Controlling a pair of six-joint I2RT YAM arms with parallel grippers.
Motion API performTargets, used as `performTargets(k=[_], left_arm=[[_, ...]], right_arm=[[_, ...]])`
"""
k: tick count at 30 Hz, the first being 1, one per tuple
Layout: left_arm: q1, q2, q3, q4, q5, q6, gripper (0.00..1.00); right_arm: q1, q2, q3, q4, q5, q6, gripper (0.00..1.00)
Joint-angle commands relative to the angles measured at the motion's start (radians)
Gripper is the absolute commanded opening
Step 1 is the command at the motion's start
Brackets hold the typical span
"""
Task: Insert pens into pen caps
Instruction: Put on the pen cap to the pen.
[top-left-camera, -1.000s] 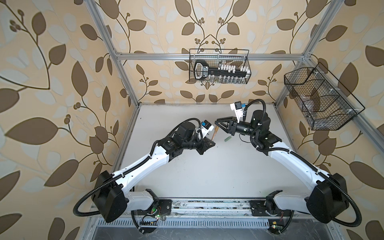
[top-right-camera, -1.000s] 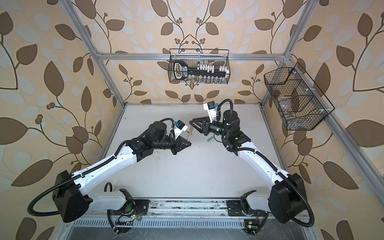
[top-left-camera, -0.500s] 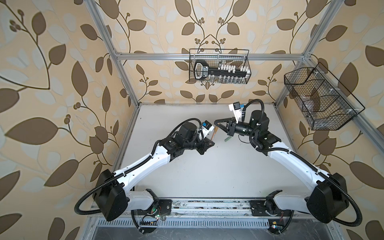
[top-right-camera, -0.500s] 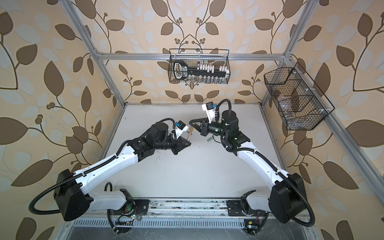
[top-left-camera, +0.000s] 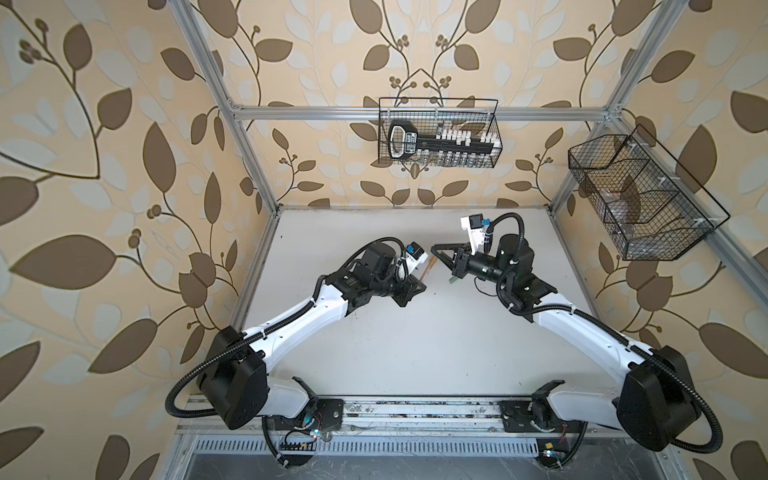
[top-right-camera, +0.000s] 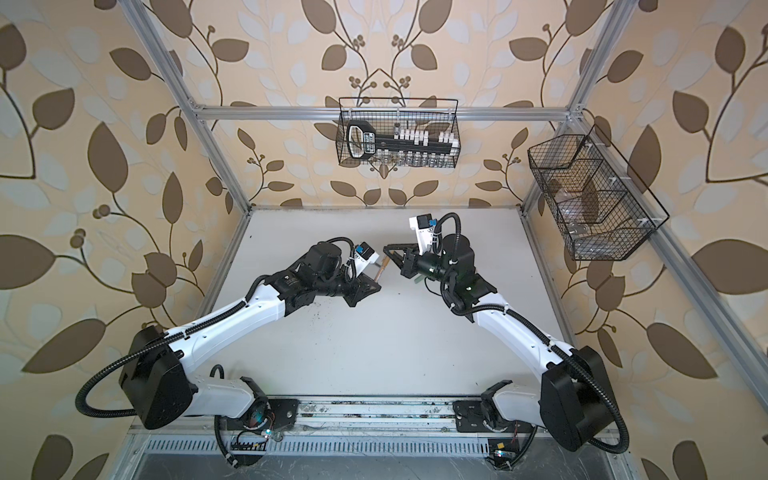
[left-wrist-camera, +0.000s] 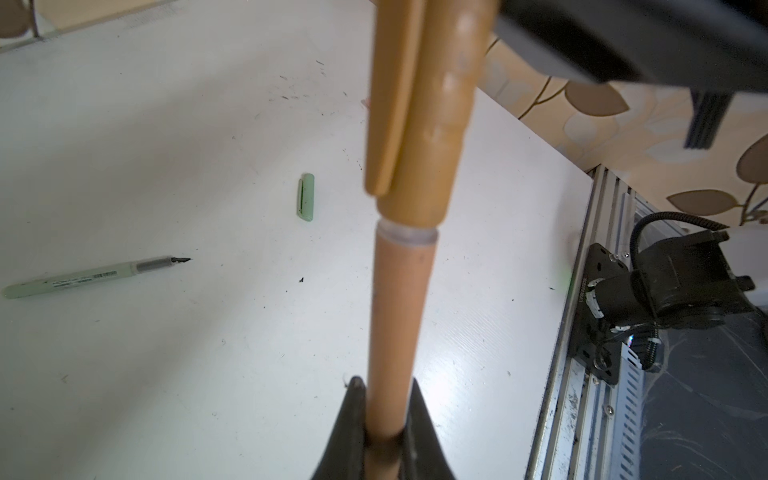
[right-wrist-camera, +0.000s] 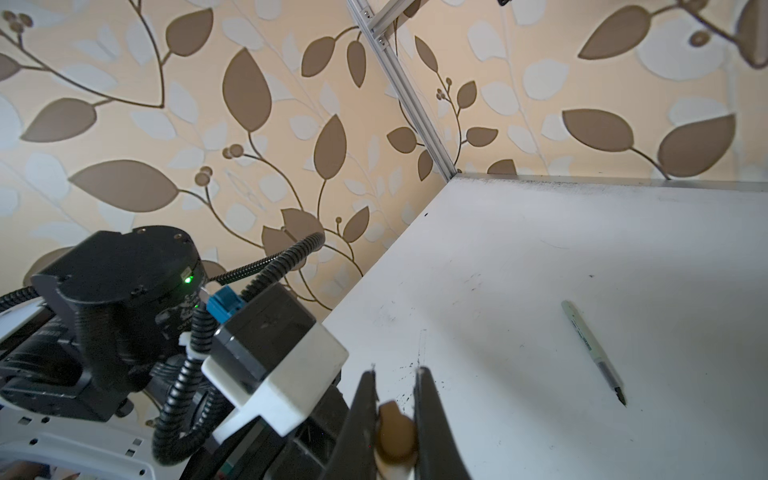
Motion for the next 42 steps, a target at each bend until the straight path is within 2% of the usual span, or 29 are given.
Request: performTargets(k=[1,10,20,26,35,42], left_arm=[[0.072,-0.037,0.129,0.347,-0.03,-0.099,0.0],[0.073,-0.029,0.162,0.352,-0.008,-0.059,0.0],[0.075,-0.034,0.214,0.32,-0.034,0.012,0.0],[0.077,-0.047,0.236,0.346,-0.019,0.028,0.0],[0.094,-0.038,0.259,0.357,-0.04,0.022,0.0],[0.101,-0.035,0.21,0.415,-0.014,-0.047,0.0]], right_arm=[[0.042,0.053,-0.105,-0.211,-0.031,-0.04,0.0],[0.063,0.106,-0.154,-0.209,-0.058,0.0,0.0],[0.081,0.12,-0.165,-0.318,-0.08,-0.008,0.0],[0.13,0.158,-0.169,-0.34,-0.111,0.003,0.0],[0.156,0.142,-0.172,-0.428,-0.044,-0.012,0.0],[0.091,0.072,-0.225,-0.268,-0.033,0.093,0.0]])
